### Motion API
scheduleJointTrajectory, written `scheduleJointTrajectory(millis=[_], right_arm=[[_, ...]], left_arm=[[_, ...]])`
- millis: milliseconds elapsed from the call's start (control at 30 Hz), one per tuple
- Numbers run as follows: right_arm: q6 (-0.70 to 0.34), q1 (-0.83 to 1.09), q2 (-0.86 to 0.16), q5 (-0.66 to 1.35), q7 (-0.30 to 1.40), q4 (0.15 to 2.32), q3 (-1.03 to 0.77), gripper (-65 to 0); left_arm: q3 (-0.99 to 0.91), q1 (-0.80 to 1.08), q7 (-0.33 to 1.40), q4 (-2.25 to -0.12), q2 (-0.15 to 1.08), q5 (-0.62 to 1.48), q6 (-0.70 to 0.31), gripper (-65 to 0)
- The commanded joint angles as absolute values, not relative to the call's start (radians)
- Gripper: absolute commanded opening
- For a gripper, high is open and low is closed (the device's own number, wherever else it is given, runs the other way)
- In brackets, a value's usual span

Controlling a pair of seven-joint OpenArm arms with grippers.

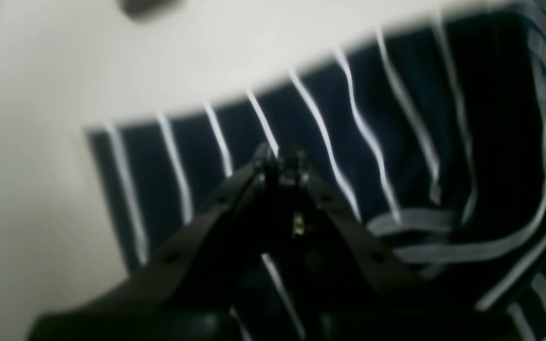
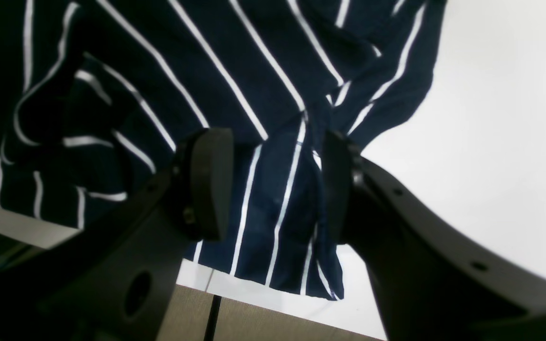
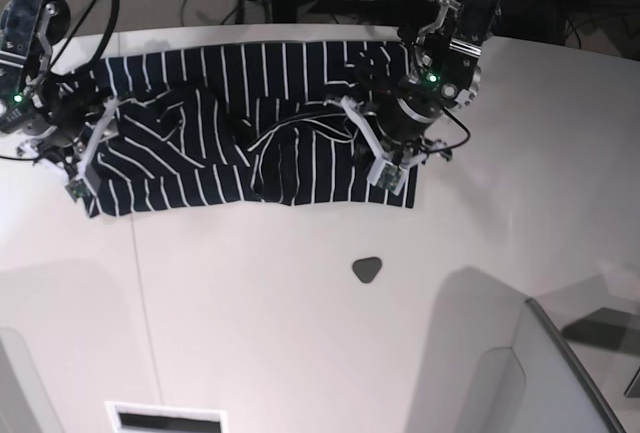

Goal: Layout the t-shirt on the table in an organized manner, then fold the t-shirt properly
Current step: 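Grasp the shirt end with the left gripper and fold it toward the right gripper, then release the folded end and raise both grippers off the shirt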

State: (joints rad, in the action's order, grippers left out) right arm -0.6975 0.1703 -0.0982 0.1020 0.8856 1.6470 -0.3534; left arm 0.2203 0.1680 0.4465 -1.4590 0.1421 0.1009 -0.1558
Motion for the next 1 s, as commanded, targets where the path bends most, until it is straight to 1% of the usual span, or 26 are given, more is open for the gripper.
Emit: scheduleJointTrajectory(millis=[0, 100, 233, 433, 533, 667, 733, 833, 967], right_arm=[[-0.698, 0.162, -0.108, 0.108, 0.872, 1.661, -0.361, -36.5], [-0.698, 0.162, -0.108, 0.108, 0.872, 1.661, -0.358, -36.5], [-0.698, 0.162, -0.108, 0.108, 0.872, 1.661, -0.358, -36.5], [-0.698, 0.160, -0.108, 0.108, 0.872, 1.661, -0.364, -36.5], [-0.698, 0.160, -0.108, 0.108, 0.872, 1.661, -0.364, -36.5], [-0.698, 0.160, -0.108, 0.108, 0.872, 1.661, -0.361, -36.5], [-0.698, 0.162, -0.114, 0.108, 0.875, 1.669, -0.354, -36.5], [-0.698, 0.163, -0.114, 0.107, 0.881, 1.719, -0.334, -36.5], [-0.698, 0.177, -0.116, 0.102, 0.885, 1.837, -0.263, -36.5]], left_arm=[[0.219, 0.162, 0.446, -1.474, 0.136, 0.099, -0.151, -65.0], [0.257, 0.171, 0.499, -1.478, 0.139, 0.099, -0.151, -65.0], [0.349, 0.179, 0.516, -1.486, 0.137, 0.113, -0.151, -65.0], [0.479, 0.170, 0.516, -1.497, 0.145, 0.294, -0.151, -65.0], [0.527, 0.171, 0.516, -1.512, 0.145, 0.338, -0.151, -65.0], [0.581, 0.171, 0.516, -1.546, 0.147, 0.344, -0.151, -65.0], [0.575, 0.182, 0.513, -1.572, 0.147, 0.340, -0.147, -65.0], [0.510, 0.205, 0.512, -1.621, 0.188, 0.341, -0.145, -65.0], [0.312, 0.305, 0.509, -1.659, 0.206, 0.338, -0.145, -65.0]])
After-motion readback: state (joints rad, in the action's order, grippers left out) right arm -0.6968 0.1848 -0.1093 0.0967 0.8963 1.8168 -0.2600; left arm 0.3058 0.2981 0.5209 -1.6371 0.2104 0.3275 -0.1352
